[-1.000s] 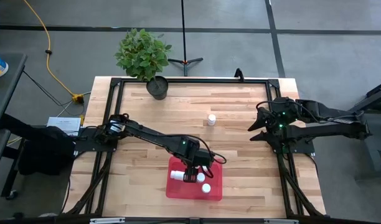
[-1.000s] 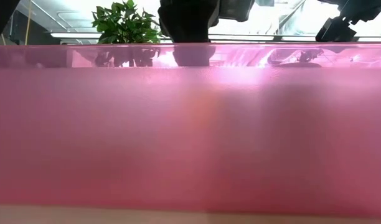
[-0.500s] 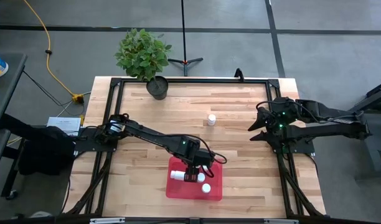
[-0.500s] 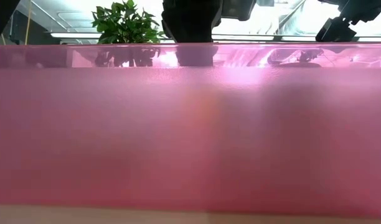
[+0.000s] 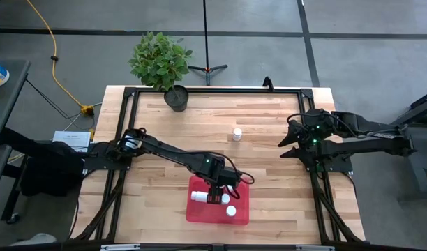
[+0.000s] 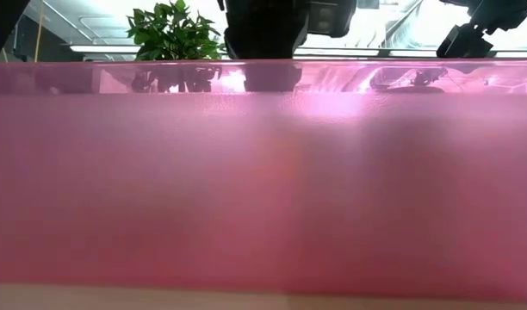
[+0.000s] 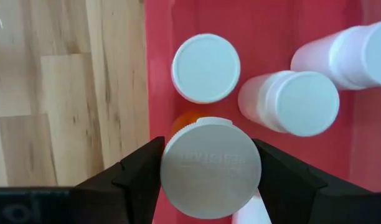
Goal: Pick and place pill bottles into a basket
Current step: Put the orange pill bottle into the red bin
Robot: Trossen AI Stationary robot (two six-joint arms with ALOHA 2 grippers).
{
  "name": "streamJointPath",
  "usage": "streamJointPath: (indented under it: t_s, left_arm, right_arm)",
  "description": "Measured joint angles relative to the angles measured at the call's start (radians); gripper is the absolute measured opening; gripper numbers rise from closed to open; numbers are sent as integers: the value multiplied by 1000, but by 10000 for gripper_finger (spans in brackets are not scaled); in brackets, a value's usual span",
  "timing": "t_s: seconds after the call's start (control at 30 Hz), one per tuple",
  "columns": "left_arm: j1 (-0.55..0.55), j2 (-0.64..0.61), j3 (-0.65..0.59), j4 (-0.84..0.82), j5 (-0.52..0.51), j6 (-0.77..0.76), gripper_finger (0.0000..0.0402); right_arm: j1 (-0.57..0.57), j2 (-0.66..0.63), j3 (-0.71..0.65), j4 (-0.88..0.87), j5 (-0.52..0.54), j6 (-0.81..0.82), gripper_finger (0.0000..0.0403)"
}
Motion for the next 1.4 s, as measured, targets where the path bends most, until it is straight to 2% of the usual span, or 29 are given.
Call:
streamJointPath:
  t_s: [0.53,1.1,1.27,1.4]
  left_arm:
    - [0,49,-1,11,40,-8,266]
    - [-1,49,-1,27,16,0,267]
    - [-1,49,-1,26,57,-12,266]
    - [-2,49,-1,5,150,-45,266]
  right_arm:
    - [0,0,0,-8,0,0,232]
    - [0,0,0,-15,0,2,232]
    - [0,0,0,-15,0,3,232]
    - [0,0,0,-15,0,3,232]
